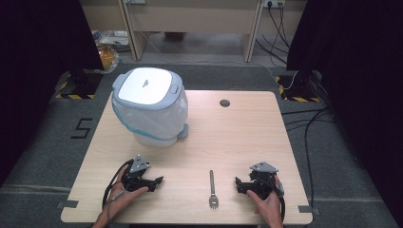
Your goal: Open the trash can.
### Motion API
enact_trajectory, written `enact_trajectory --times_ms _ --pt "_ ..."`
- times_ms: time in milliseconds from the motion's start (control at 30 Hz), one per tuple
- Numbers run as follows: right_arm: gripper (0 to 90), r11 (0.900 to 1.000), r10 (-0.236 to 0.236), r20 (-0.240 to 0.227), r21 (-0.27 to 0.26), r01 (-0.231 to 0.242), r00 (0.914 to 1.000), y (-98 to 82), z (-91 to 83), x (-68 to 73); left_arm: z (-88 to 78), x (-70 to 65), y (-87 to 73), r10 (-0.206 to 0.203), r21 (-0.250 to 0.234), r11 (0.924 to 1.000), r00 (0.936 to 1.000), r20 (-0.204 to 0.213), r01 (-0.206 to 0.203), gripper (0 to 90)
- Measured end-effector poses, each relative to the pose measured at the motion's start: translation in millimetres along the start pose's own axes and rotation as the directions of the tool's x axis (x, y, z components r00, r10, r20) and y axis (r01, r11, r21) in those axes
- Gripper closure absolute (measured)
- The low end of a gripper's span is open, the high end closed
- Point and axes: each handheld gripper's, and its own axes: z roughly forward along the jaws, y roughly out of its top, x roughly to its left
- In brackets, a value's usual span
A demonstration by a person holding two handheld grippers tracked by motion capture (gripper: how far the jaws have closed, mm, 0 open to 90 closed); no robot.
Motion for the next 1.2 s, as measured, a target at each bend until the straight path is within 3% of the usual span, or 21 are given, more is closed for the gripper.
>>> enact_trajectory --times_ms 400,600,867,1000,1200 --pt "0.9 1.0 0.0 0.0 0.0 0.0 1.0 0.1 0.0 0.0 0.8 -2.5 1.0 -0.001 -0.004 1.0 1.0 0.001 0.001 18.8" --pt "0.9 1.0 -0.001 0.001 0.0 0.001 1.0 0.0 0.1 0.0 5.2 -11.8 6.2 0.016 -0.024 0.9996 0.9996 0.022 -0.015 19.5" --pt "0.9 1.0 0.0 0.001 0.001 0.0 1.0 0.1 0.0 0.0 14.7 -21.2 25.2 0.024 -0.089 0.9958 0.9993 0.027 -0.021 19.9" --pt "0.8 1.0 0.0 0.0 0.0 0.0 1.0 0.1 0.1 0.0 27.0 -26.9 39.9 0.005 -0.125 0.9921 0.9986 0.052 0.001 20.3" --pt "0.7 1.0 -0.001 0.0 0.002 0.001 1.0 0.1 0.0 0.0 41.9 -35.7 59.1 0.035 -0.143 0.9894 0.9977 0.059 -0.026 20.7"
